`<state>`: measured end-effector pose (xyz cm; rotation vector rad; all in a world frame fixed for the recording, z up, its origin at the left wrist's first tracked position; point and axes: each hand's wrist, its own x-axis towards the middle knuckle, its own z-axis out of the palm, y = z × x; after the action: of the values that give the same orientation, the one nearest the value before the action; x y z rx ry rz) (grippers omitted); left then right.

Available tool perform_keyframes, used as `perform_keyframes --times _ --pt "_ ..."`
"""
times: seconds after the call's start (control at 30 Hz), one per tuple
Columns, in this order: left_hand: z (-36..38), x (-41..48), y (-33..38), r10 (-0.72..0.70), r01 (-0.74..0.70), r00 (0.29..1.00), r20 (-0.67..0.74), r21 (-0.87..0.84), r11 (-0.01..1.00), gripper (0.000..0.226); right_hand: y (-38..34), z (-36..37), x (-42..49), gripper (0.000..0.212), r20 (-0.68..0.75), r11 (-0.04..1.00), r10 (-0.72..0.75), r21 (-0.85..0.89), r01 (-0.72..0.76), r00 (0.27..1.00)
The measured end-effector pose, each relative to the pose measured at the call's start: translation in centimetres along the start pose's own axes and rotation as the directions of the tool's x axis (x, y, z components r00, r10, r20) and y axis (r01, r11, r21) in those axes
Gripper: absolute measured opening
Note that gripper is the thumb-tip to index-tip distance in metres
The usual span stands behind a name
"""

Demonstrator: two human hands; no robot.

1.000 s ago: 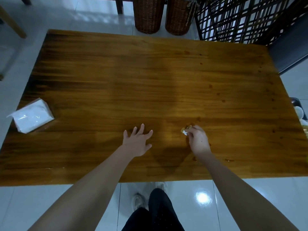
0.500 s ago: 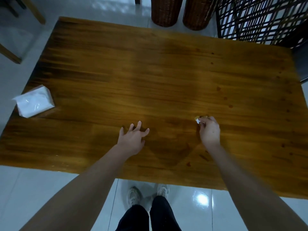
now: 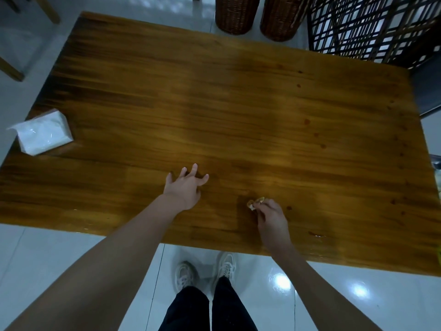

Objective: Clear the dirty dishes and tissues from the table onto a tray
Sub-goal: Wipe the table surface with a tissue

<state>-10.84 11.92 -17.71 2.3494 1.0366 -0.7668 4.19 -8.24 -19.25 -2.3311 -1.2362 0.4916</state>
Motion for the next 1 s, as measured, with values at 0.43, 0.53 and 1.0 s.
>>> perform_keyframes --times 0.43,0.53,1.0 --pt "-0.1 -0.2 -0.2 0.009 -0.009 1.000 0.003 0.004 1.000 0.059 -2.1 1.7 -5.1 0.023 0.014 0.998 0.014 0.060 -0.015 1.000" --pt "-0.2 -0.2 -0.1 0.011 -0.011 1.000 0.017 0.011 1.000 0.059 -2.0 1.6 -4.9 0.023 0.045 0.990 0.075 0.115 -0.080 0.996" --pt "-0.5 -0.5 0.3 0.006 -0.006 1.000 0.006 -0.006 1.000 0.060 -3.4 1.8 4.1 0.025 -0.093 0.961 0.229 0.178 -0.210 0.969"
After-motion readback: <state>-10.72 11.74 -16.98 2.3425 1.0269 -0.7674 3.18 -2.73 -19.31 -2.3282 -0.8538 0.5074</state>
